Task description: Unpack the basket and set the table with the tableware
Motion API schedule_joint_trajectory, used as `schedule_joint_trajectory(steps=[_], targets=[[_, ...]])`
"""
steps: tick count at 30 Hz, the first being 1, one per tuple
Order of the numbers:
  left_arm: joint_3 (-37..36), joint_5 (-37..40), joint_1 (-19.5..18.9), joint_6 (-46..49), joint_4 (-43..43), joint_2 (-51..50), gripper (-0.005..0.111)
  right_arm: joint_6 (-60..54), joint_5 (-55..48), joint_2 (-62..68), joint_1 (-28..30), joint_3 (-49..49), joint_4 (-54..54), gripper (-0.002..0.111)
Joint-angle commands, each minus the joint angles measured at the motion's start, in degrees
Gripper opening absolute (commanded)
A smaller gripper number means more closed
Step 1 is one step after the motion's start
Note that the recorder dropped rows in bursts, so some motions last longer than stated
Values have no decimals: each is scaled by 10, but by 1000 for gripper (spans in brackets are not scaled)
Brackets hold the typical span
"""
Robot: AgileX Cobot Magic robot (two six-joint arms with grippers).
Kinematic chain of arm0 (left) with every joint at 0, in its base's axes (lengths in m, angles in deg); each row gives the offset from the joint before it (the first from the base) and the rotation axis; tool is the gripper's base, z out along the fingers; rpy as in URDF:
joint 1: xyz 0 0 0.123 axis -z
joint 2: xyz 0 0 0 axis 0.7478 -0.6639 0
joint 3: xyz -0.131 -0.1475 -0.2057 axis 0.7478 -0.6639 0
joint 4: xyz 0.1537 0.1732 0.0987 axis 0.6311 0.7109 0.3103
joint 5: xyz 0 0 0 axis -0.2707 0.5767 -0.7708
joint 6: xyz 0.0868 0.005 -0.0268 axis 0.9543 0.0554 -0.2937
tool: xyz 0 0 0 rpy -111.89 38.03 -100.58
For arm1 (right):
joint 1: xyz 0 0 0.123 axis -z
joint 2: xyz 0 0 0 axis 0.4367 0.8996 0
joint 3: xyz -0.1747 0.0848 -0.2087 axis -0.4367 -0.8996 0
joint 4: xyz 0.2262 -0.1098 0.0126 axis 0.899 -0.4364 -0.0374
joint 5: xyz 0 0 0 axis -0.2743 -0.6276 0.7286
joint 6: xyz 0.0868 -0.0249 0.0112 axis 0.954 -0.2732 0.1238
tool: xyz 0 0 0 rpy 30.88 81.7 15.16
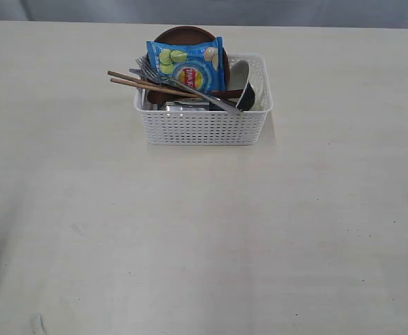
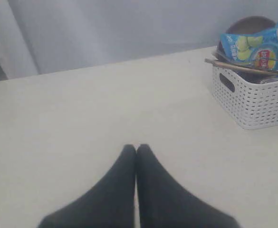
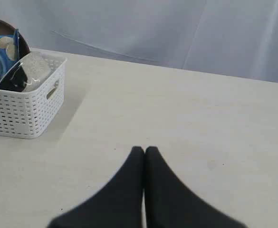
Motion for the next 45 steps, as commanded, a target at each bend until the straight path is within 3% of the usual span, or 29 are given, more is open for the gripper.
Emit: schedule_joint_trajectory(steps=[1, 8, 13, 14, 18, 21, 25, 27, 31, 35, 39, 41, 45], targets=[[-1, -3, -1, 0, -1, 2, 0, 0, 1, -3, 4, -2, -4, 0], [-1, -3, -1, 0, -1, 2, 0, 0, 1, -3, 4, -2, -4, 0], [-1, -3, -1, 0, -1, 2, 0, -38, 42, -3, 4, -2, -86, 0], [-1, -3, -1, 0, -1, 2, 0, -28, 78, -3, 4, -2, -70, 0], [-1, -3, -1, 0, -1, 2, 0, 89, 397, -3, 4, -2, 124, 0], [-1, -3, -1, 0, -1, 2, 0, 127, 614, -3, 4, -2, 155, 0], [-1, -3, -1, 0, -1, 2, 0, 326, 631, -3, 4, 17, 120, 0], [-1, -3, -1, 0, -1, 2, 0, 331, 601, -3, 4, 39, 128, 0], [-1, -3, -1, 0, -1, 2, 0, 323, 438, 7, 4, 122, 118, 0], [-1, -3, -1, 0, -1, 2, 0, 315, 324, 67, 4, 203, 50, 0], [-1, -3, -1, 0, -1, 2, 0, 285, 80, 170, 4, 331, 45, 0], [-1, -3, -1, 0, -1, 2, 0, 234, -6, 233, 2, 385, 49, 8], [-1, -3, -1, 0, -1, 2, 0, 151, -147, 346, -9, 489, 70, 38]])
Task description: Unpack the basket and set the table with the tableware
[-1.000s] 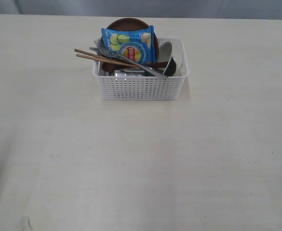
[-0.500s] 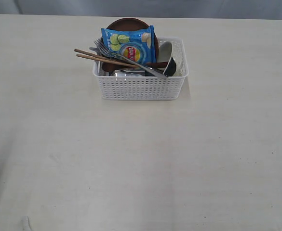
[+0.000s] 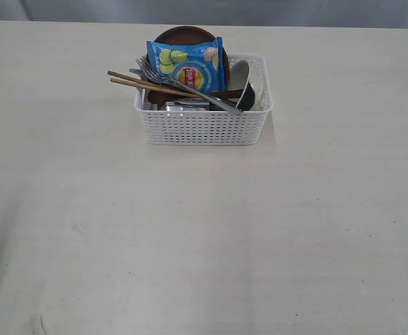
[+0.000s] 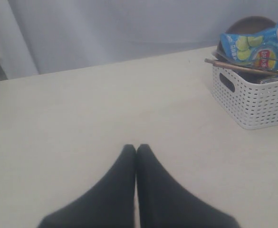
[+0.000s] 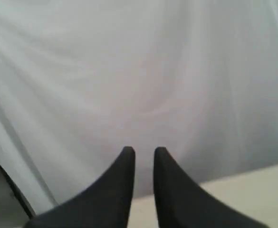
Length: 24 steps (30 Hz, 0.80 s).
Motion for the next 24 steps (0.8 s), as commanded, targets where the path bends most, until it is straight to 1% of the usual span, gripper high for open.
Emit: schedule_joint_trajectory(steps=[1, 2, 3, 7, 10, 12, 16, 21, 24], targets=[[-1, -3, -1, 0, -1, 2, 0, -94, -181, 122, -15, 111, 22, 45], [-1, -3, -1, 0, -1, 2, 0, -107, -210, 145, -19, 138, 30, 49], [-1, -3, -1, 0, -1, 2, 0, -122, -246, 175, -25, 166, 41, 50], [-1, -3, -1, 0, -1, 2, 0, -181, -364, 295, -55, 269, 91, 45], [-1, -3, -1, 0, -1, 2, 0, -232, -411, 374, -90, 330, 145, 43], [-1, -3, -1, 0, -1, 2, 0, -255, -418, 432, -128, 365, 160, 43], [-1, -3, -1, 0, -1, 2, 0, -266, -413, 520, -200, 410, 156, 43], [-1, -3, -1, 0, -1, 2, 0, -266, -393, 646, -255, 449, 156, 43], [-1, -3, -1, 0, -1, 2, 0, -266, -377, 711, -271, 472, 137, 43]])
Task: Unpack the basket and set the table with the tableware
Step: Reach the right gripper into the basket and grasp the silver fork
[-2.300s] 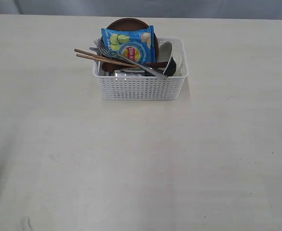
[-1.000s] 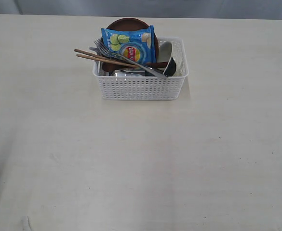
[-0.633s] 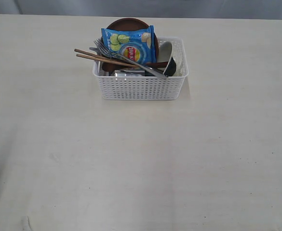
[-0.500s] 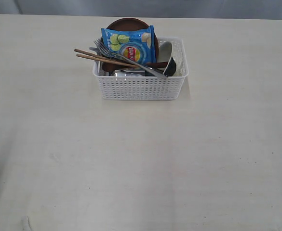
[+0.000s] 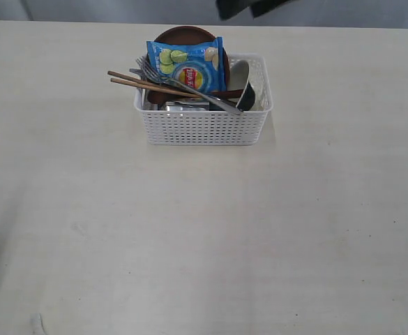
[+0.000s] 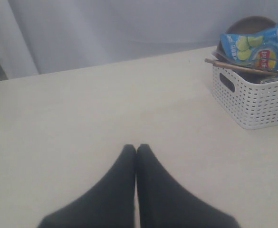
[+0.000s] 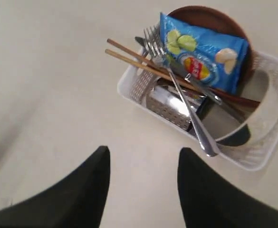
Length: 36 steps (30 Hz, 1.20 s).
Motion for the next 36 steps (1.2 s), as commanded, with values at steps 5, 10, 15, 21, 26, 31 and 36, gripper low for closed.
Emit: schedule_joint_trajectory(steps=[5, 10, 15, 21, 26, 31, 36], targets=[[-1, -3, -1, 0, -1, 2, 0, -6, 44, 168, -33, 67, -40, 43], [-1, -3, -1, 0, -1, 2, 0, -24, 45, 238, -40, 100, -40, 43], [-1, -3, -1, 0, -1, 2, 0, -73, 62, 282, -47, 117, -43, 43], [-1, -3, -1, 0, -1, 2, 0, -77, 98, 306, -48, 123, -75, 43], [-1, -3, -1, 0, -1, 2, 0, -77, 100, 316, -48, 124, -107, 43], [-1, -3, -1, 0, -1, 2, 0, -77, 100, 324, -49, 124, -107, 43], [-1, -3, -1, 0, -1, 2, 0, -77, 100, 336, -49, 124, -113, 43]])
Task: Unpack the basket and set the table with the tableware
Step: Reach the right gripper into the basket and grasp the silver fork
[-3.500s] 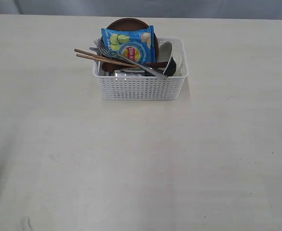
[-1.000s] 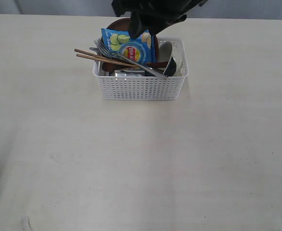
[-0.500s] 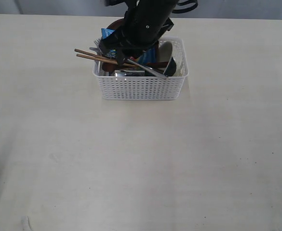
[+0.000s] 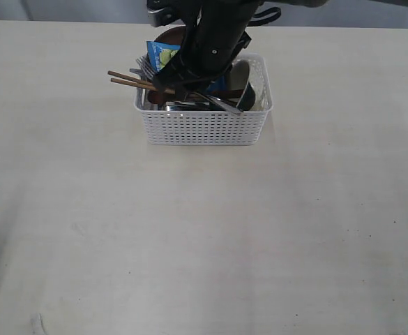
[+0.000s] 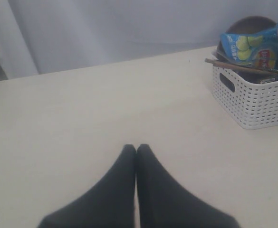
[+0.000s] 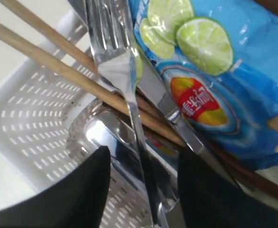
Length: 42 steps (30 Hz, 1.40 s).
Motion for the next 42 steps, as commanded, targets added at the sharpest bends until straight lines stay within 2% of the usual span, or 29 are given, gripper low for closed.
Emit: schedule_joint_trajectory(steps=[1, 16, 18, 24, 34, 42], targets=[[-1, -3, -1, 0, -1, 2, 0, -5, 4, 7, -1, 4, -11, 43], [-1, -3, -1, 0, -1, 2, 0, -5, 4, 7, -1, 4, -11, 42], [-1, -3, -1, 0, -1, 2, 0, -5, 4, 7, -1, 4, -14, 35], [-1, -3, -1, 0, -1, 2, 0, -5, 2, 7, -1, 4, -17, 1], [-1, -3, -1, 0, -1, 2, 0, -4, -6, -16, -1, 30, -18, 0], [-1, -3, -1, 0, -1, 2, 0, 5, -82, -61, -17, 64, -17, 0]])
